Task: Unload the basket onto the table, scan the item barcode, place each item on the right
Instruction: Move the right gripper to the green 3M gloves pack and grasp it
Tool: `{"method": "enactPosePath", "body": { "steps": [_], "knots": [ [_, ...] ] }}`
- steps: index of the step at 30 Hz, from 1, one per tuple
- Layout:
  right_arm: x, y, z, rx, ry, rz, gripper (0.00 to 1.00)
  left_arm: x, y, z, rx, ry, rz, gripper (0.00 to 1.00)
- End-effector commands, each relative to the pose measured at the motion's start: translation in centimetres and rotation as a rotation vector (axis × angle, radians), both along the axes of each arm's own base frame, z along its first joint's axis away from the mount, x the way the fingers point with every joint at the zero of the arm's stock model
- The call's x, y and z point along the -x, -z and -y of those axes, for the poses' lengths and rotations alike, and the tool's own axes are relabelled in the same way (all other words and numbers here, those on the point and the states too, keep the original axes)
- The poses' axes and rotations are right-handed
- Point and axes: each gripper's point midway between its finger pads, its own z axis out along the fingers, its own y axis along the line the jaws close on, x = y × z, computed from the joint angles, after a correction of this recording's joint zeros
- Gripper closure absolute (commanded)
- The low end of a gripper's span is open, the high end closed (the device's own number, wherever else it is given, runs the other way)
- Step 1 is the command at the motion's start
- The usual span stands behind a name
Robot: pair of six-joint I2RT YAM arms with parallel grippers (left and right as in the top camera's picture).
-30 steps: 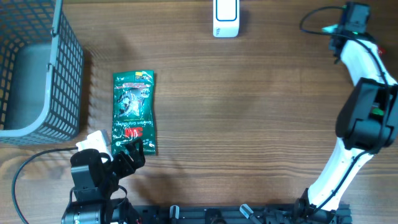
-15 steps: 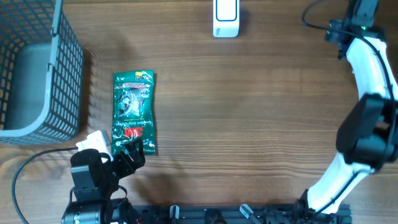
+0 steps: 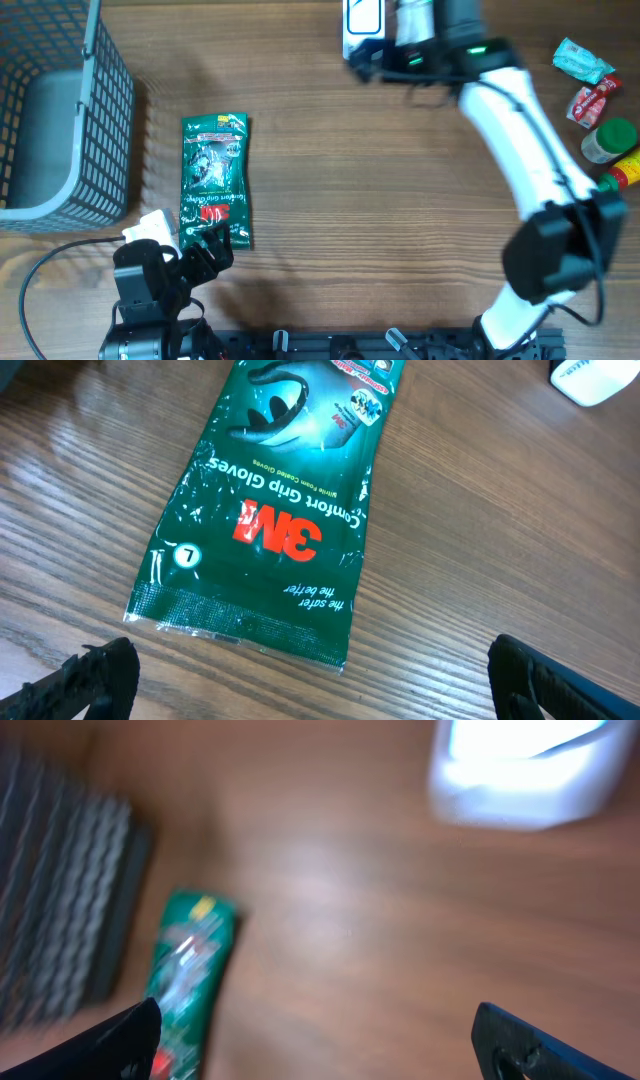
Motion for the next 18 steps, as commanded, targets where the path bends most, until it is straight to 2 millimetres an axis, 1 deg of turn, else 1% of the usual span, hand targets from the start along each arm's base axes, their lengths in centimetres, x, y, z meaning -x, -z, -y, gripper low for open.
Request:
{"method": "enactPosePath", "body": {
  "steps": [1,3,4,5,8,10,12,13,14,16,18],
  "knots": [
    [4.7,5.3,-7.9,-0.024,-0.187,-0.152,0.00,0.0,0.1,-0.3,-0.016,-0.004,0.001,0.00],
    [6.5,7.2,-11.2,-0.014,-0.257,-0.171,0.00,0.0,0.1,-0.3,-0.016,-0.004,0.001,0.00],
    [7.1,8.0,-12.3,-0.004,-0.279,-0.172,0.00,0.0,0.1,-0.3,-0.016,-0.004,0.001,0.00],
    [7.8,9.7,-13.7,0.029,-0.278,-0.180,0.00,0.0,0.1,-0.3,-0.016,-0.004,0.001,0.00],
    [8.7,14.0,-15.0,0.159,-0.160,-0.220,0.00,0.0,0.1,-0.3,-0.016,-0.004,0.001,0.00],
    [9.9,15.7,-16.2,0.201,-0.168,-0.223,0.00,0.0,0.1,-0.3,-0.016,-0.004,0.001,0.00],
    [11.2,16.5,-17.7,0.205,-0.206,-0.216,0.00,0.0,0.1,-0.3,-0.016,-0.005,0.001,0.00],
    [11.5,16.6,-18.3,0.214,-0.216,-0.195,0.00,0.0,0.1,-0.3,-0.016,-0.004,0.001,0.00],
    [11.5,16.9,-19.0,0.237,-0.223,-0.145,0.00,0.0,0.1,-0.3,-0.016,-0.004,0.001,0.00],
    [11.2,17.1,-19.6,0.260,-0.209,-0.094,0.00,0.0,0.1,-0.3,-0.016,-0.004,0.001,0.00],
    [11.3,17.7,-20.4,0.261,-0.214,-0.068,0.00,0.0,0.1,-0.3,-0.016,-0.004,0.001,0.00]
  ]
}}
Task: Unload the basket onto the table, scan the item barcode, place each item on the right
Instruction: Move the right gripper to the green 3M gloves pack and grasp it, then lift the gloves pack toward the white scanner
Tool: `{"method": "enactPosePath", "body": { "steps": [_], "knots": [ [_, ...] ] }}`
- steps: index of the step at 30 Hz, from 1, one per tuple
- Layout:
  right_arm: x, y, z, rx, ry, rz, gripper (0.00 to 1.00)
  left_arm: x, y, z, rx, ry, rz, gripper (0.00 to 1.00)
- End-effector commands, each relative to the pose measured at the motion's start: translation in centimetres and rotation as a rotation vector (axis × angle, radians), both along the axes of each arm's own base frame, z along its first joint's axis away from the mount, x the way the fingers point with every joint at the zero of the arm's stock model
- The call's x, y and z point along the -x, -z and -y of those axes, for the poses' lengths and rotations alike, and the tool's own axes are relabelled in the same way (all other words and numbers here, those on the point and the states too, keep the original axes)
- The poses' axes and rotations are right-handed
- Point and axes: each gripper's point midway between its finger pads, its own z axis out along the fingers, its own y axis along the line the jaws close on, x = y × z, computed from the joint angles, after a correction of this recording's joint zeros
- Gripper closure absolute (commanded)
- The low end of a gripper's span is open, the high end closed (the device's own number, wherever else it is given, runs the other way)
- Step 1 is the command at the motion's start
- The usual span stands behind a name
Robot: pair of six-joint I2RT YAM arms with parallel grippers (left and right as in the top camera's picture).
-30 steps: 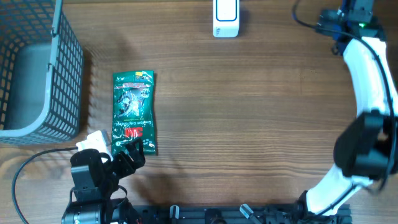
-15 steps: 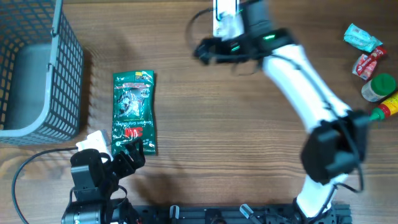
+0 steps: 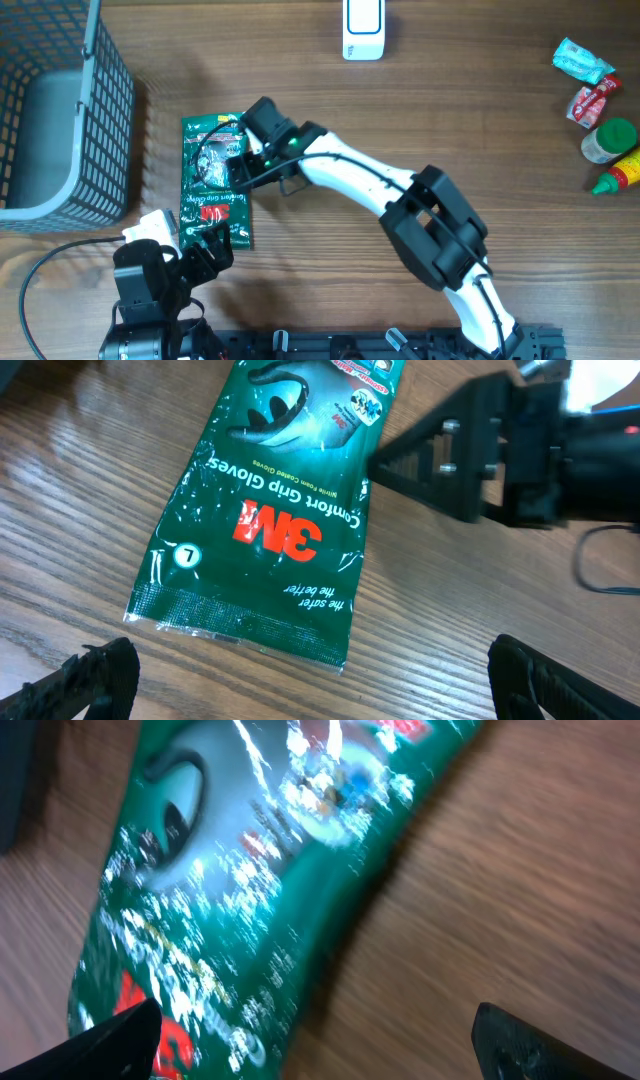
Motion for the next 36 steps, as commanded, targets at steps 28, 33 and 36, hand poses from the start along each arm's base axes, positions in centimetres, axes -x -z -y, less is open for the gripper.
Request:
{"method": "enactPosePath", "body": {
  "steps": [28,33,36],
  "knots": [
    [-3.1,6.1,7.6,0.434,0.201,0.165,0.96,0.0,0.1,-0.3,-0.016,-0.005,0.001,0.00],
    [-6.1,1.7,15.7,0.674,0.363,0.283,0.96,0.0,0.1,-0.3,-0.016,-0.005,0.001,0.00],
    [-7.3,0.6,19.2,0.755,0.416,0.293,0.96,0.0,0.1,-0.3,-0.016,-0.004,0.001,0.00]
  ]
}}
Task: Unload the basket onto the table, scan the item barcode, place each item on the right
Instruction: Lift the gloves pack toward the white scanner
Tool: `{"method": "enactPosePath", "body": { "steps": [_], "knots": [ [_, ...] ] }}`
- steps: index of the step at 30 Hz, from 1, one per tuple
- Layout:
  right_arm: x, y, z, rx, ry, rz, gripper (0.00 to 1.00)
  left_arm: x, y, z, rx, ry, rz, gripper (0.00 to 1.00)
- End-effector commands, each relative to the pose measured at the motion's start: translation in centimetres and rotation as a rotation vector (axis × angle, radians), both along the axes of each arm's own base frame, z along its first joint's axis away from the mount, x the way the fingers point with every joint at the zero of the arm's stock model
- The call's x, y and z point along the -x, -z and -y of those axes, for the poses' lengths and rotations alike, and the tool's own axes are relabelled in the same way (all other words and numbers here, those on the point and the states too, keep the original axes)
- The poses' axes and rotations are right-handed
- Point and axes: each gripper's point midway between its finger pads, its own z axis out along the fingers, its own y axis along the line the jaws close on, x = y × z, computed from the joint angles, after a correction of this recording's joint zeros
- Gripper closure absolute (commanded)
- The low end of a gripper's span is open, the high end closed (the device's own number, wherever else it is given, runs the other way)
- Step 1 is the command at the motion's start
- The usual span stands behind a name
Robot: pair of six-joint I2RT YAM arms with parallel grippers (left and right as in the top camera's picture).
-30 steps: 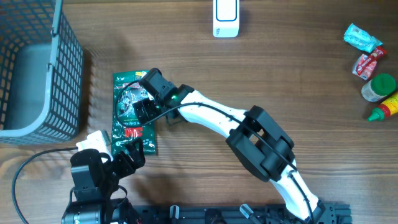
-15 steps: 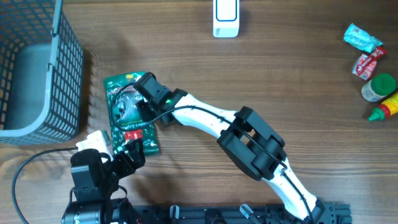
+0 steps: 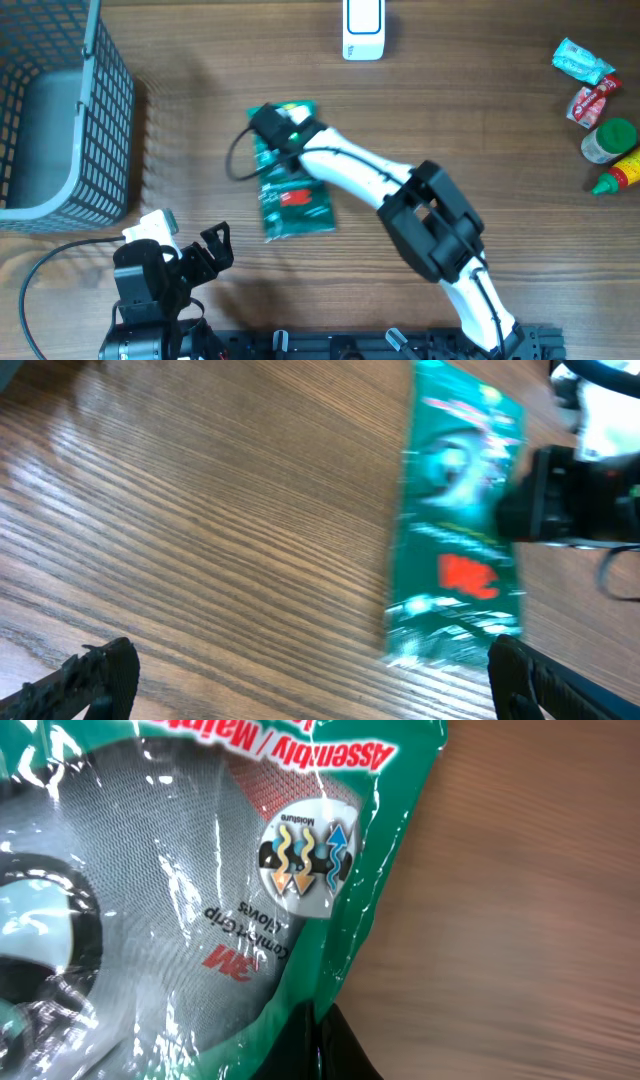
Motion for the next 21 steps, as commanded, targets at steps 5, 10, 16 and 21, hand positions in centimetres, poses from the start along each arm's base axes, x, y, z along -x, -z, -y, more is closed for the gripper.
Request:
{"method": "enactPosePath", "body": {
  "steps": [5,10,16,21],
  "knots": [
    [-3.2,-3.0,7.4,0.139,0.144,0.092,0.75,0.0,0.1,-0.3,-0.016,-0.004,0.001,0.00],
    [-2.6,-7.9,7.0,0.014,0.149,0.089,0.27,0.0,0.1,-0.3,-0.016,-0.005,0.001,0.00],
    [-2.0,-15.0,1.6,-0.313,0.073,0.159,0.18,0.0,0.1,-0.3,-0.016,-0.005,0.001,0.00],
    [-2.7,-13.3,-0.4,-0.395,0.156,0.165,0.14,0.0,0.1,-0.3,-0.016,-0.005,0.001,0.00]
  ]
}}
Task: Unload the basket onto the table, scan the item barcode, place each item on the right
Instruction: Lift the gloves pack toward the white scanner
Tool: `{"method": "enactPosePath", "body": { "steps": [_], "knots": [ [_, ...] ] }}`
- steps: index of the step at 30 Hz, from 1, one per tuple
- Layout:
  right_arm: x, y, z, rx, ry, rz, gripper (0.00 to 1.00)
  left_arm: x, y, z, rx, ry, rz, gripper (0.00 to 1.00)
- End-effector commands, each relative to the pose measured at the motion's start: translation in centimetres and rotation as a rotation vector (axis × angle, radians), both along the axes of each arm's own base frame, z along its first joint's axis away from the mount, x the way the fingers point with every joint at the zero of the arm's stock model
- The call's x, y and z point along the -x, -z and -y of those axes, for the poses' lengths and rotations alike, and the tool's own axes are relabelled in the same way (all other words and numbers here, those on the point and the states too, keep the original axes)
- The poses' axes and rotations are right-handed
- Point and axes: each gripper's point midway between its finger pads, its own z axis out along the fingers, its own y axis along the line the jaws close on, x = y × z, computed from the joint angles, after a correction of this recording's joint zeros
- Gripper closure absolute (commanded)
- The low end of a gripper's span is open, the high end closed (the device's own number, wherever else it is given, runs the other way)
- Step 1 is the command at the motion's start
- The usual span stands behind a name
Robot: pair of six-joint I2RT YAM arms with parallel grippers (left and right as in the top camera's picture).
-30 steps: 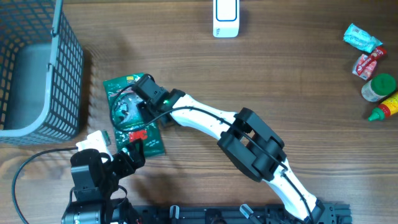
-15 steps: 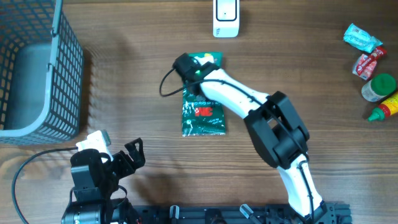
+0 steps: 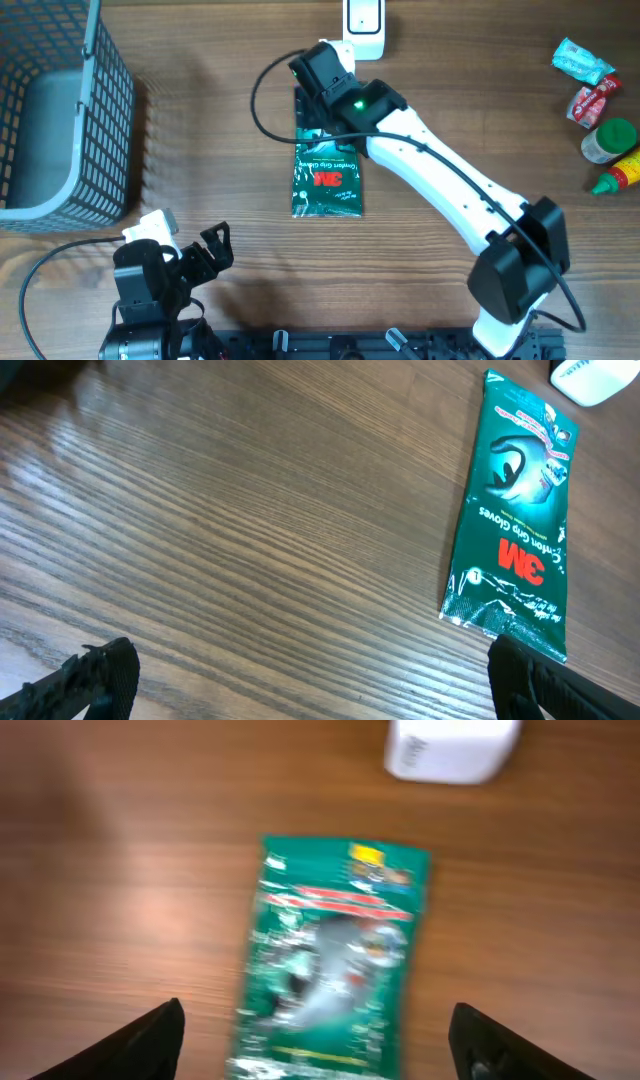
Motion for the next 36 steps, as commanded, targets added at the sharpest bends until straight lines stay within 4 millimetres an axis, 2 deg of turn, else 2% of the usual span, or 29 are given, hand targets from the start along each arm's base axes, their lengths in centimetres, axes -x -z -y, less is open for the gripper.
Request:
{"method": "enactPosePath", "body": {
  "steps": [1,5,6,8,12,17,20,22,24,25,26,27,28,29,30,33,36],
  "knots": [
    [0.8,4.7,-2.3,-0.068,0.048,-0.115,0.14,0.0,0.1,-0.3,-0.016,-0.004,0.001,0.00],
    [1.4,9.3,-4.4,-0.059,0.001,-0.192,0.08,0.0,0.1,-0.3,-0.016,-0.004,0.001,0.00],
    [1.8,11.1,-4.5,-0.033,-0.002,-0.219,0.07,0.0,0.1,-0.3,-0.016,-0.004,0.001,0.00],
    [2.2,13.1,-4.5,-0.003,-0.002,-0.253,0.06,0.0,0.1,-0.3,-0.016,-0.004,0.001,0.00],
    [2.6,15.6,-4.0,0.042,0.002,-0.293,0.01,0.0,0.1,-0.3,-0.016,-0.004,0.001,0.00],
    [3.3,18.0,-3.0,0.105,0.014,-0.338,0.00,0.0,0.1,-0.3,-0.016,-0.004,0.001,0.00],
    [5.0,20.0,-1.6,0.137,0.062,-0.436,0.00,0.0,0.1,-0.3,-0.016,-0.004,0.001,0.00],
    [6.6,21.7,-1.3,0.134,0.058,-0.535,0.00,0.0,0.1,-0.3,-0.016,-0.004,0.001,0.00],
    [7.4,22.9,-1.5,0.124,0.010,-0.598,0.01,0.0,0.1,-0.3,-0.016,-0.005,0.001,0.00],
    [7.7,23.6,-1.6,0.114,-0.019,-0.626,0.05,0.0,0.1,-0.3,-0.016,-0.004,0.001,0.00],
    [7.9,24.1,-1.7,0.103,-0.039,-0.649,0.15,0.0,0.1,-0.3,-0.015,-0.005,0.001,0.00],
    [8.0,24.2,-1.7,0.089,-0.051,-0.665,0.36,0.0,0.1,-0.3,-0.016,-0.005,0.001,0.00],
    [8.0,24.3,-1.5,0.083,-0.046,-0.676,0.61,0.0,0.1,-0.3,-0.016,-0.004,0.001,0.00],
    [7.9,24.3,-1.3,0.077,-0.037,-0.679,0.77,0.0,0.1,-0.3,-0.016,-0.004,0.001,0.00],
    [7.8,24.3,-1.2,0.068,-0.030,-0.684,0.86,0.0,0.1,-0.3,-0.016,-0.005,0.001,0.00],
    [7.3,24.3,-1.0,0.057,-0.038,-0.681,0.95,0.0,0.1,-0.3,-0.016,-0.005,0.001,0.00],
    [7.7,23.2,-1.6,0.031,-0.167,-0.704,0.96,0.0,0.1,-0.3,-0.016,-0.005,0.001,0.00]
  ]
}}
